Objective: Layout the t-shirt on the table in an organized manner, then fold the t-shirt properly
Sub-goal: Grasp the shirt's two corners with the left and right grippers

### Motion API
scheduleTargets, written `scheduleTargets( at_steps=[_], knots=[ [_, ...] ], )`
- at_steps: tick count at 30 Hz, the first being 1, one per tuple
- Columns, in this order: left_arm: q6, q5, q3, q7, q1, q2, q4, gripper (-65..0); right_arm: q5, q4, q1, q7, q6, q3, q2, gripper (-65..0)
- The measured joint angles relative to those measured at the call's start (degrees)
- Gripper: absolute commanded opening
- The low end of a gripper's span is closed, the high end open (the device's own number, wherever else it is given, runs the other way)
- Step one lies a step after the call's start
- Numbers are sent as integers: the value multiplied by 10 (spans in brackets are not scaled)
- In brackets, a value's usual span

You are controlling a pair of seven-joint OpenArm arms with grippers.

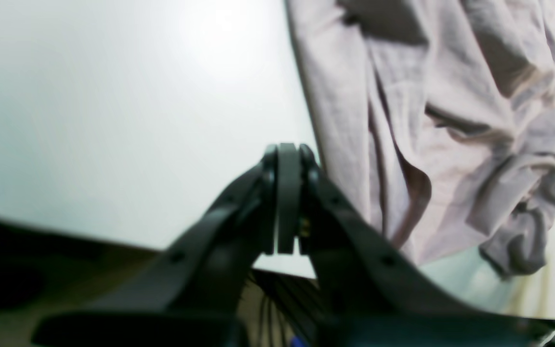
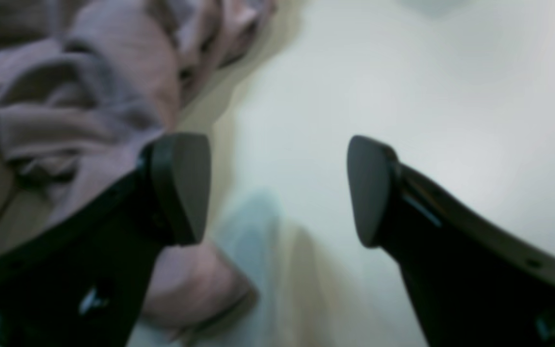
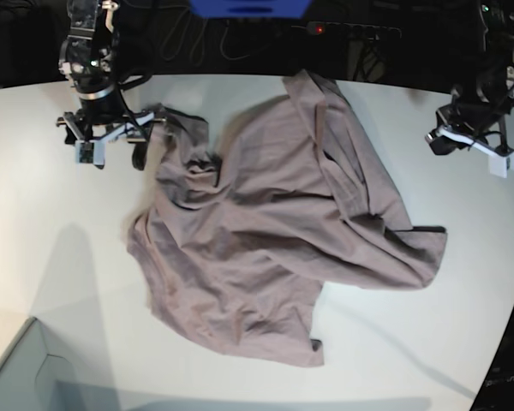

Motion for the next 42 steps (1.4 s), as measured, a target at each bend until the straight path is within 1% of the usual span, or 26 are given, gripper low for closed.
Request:
scheduleTargets(
  at_steps=[1, 4, 6, 8, 10, 12, 16, 19, 22, 23, 25, 28, 30, 33, 35, 38, 40, 42],
  knots=[
    [-1, -2, -19, 22, 3, 15, 0, -602, -1, 14, -9, -5, 0, -8, 0, -202],
    [-2, -1, -82, 95, 8, 61, 2, -488, 0, 37, -31, 3, 1, -29, 0, -202],
    [0, 5, -124, 138, 6, 93, 2, -438, 0, 35, -45, 1, 2, -49, 2, -202],
    [0, 6, -152, 166, 3, 124, 3, -425, 0, 33, -61, -2, 2, -66, -1, -202],
    [0, 7, -158, 170, 0, 146, 4, -423, 0, 32, -70, -5, 2, -80, 0, -202],
    [-1, 7, -152, 179, -4, 153, 4, -421, 0, 33, -75, -4, 1, -96, 0, -202],
    [0, 7, -95, 168, -8, 159, 2, -421, 0, 20, -71, 0, 2, -107, 0, -202],
    [0, 7, -55, 172, -8, 184, -1, -421, 0, -7, -64, -3, 2, -105, 1, -202],
    [0, 10, -37, 170, -10, 213, -1, -421, 0, -14, -56, -4, 2, -105, 17, -202],
    [0, 21, -35, 174, -15, 221, -1, -421, 0, -14, -53, -3, 2, -103, 21, -202],
    [5, 83, -22, 167, -26, 234, -1, -421, 0, -13, -51, -2, 1, -103, 24, -202],
    [2, 160, 0, 170, -40, 269, -1, -421, 0, -13, -50, -3, 2, -103, 19, -202],
    [2, 190, 11, 174, -42, 287, -1, -421, 0, -13, -49, -2, 2, -103, 17, -202],
    [2, 227, 15, 174, -49, 293, -2, -421, 0, -13, -43, -2, 2, -102, 19, -202],
    [2, 235, 12, 172, -59, 292, -5, -421, 0, -13, -42, -2, 2, -101, 21, -202],
    [2, 237, 11, 169, -70, 285, -38, -421, 0, -13, -42, -3, 2, -102, 19, -202],
    [0, 236, 12, 177, -80, 270, -72, -423, 0, -13, -42, -2, 2, -102, 19, -202],
    [-2, 219, 9, 176, -95, 261, -92, -423, -1, -14, -34, -5, 2, -103, 19, -202]
  ],
)
